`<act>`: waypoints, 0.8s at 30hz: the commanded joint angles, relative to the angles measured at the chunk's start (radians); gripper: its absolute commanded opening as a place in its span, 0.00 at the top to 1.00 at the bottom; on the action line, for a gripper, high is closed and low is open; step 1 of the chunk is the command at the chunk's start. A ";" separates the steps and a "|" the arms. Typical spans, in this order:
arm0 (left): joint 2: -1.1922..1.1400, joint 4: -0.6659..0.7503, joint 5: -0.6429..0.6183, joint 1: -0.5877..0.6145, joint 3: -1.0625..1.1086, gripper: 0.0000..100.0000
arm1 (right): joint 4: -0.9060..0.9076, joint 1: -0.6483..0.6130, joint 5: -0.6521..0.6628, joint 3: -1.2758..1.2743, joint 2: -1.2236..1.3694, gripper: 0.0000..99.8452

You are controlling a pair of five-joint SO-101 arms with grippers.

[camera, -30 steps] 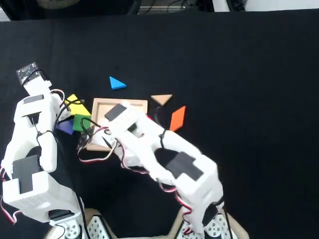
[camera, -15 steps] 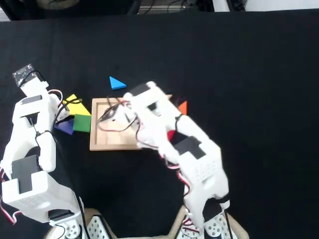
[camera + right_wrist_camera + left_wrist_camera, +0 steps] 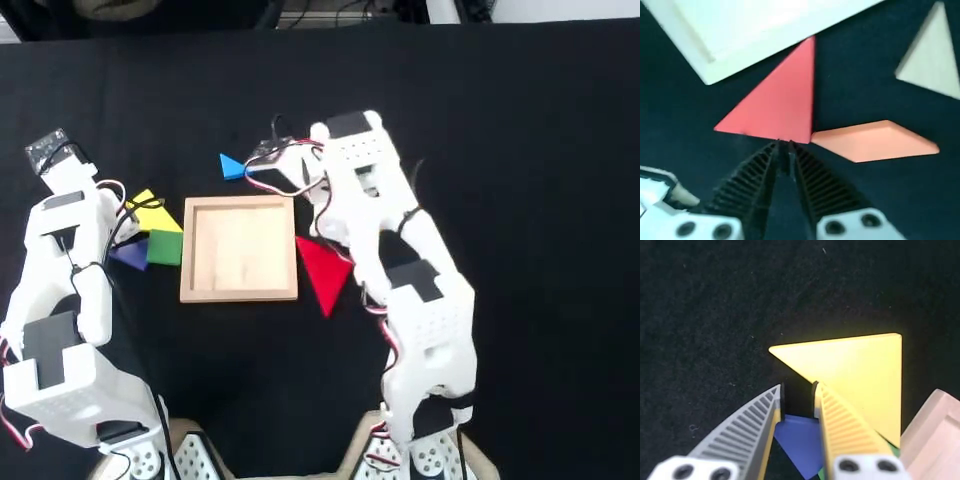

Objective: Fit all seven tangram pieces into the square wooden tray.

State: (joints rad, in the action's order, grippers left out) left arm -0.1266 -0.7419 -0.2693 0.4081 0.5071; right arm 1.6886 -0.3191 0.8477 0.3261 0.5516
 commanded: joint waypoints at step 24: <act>0.002 0.014 -0.012 -0.015 -0.004 0.88 | -0.075 -0.078 -0.127 -0.015 0.110 0.72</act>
State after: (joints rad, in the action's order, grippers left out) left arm -0.1281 -0.7419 -0.2693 0.4081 0.5071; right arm 1.6226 -0.4342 0.7234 0.2585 0.6544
